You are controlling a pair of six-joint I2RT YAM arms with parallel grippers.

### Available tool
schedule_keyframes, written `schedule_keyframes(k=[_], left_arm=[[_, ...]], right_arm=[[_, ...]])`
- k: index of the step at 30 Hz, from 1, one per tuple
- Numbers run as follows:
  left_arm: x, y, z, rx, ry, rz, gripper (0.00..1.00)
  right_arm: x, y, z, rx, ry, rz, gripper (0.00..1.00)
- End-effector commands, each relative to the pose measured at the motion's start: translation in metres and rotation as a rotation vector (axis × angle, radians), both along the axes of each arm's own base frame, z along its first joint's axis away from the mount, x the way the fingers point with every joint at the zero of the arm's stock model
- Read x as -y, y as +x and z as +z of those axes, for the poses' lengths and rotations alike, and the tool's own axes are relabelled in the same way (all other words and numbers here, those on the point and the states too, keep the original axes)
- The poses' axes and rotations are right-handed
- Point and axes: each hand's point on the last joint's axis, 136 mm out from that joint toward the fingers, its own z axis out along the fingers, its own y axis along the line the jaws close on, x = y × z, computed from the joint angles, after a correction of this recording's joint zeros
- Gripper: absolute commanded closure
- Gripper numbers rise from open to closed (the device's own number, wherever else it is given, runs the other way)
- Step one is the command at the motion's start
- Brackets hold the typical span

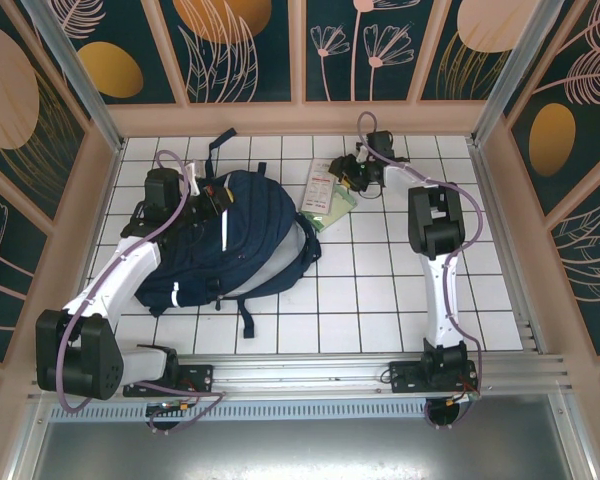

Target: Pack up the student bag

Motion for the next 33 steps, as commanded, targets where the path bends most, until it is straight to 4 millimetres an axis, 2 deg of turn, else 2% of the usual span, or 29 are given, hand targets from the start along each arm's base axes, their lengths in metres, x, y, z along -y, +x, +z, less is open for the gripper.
schedule_keyframes(k=[1, 10, 13, 15, 19, 22, 25, 27, 33], left_arm=[[-0.003, 0.012, 0.023, 0.086, -0.015, 0.017, 1.0], [-0.003, 0.01, 0.025, 0.091, -0.014, 0.012, 1.0], [-0.003, 0.01, 0.024, 0.089, -0.011, 0.011, 1.0], [-0.003, 0.009, 0.025, 0.09, -0.013, 0.009, 1.0], [-0.002, 0.009, 0.026, 0.089, -0.013, 0.007, 1.0], [-0.001, 0.009, 0.031, 0.091, -0.022, 0.001, 1.0], [0.0, 0.009, 0.038, 0.098, -0.02, -0.011, 1.0], [0.004, 0.01, 0.055, 0.127, -0.026, -0.033, 1.0], [0.012, 0.011, 0.084, 0.153, -0.029, -0.093, 1.0]], right_arm=[[-0.015, -0.004, -0.008, -0.024, 0.011, 0.049, 0.51], [-0.035, -0.003, -0.022, -0.067, 0.086, 0.07, 0.59], [-0.037, -0.004, -0.027, -0.086, 0.11, 0.064, 0.71], [-0.037, -0.004, -0.028, -0.089, 0.113, 0.059, 0.82], [-0.035, -0.002, -0.014, -0.056, 0.115, 0.057, 0.98], [-0.031, 0.0, 0.005, -0.019, 0.113, 0.05, 1.0], [-0.024, 0.0, 0.036, 0.044, 0.125, 0.037, 1.0], [-0.019, -0.003, 0.063, 0.093, 0.139, 0.026, 1.0], [0.0, -0.024, 0.134, 0.228, 0.15, -0.021, 1.0]])
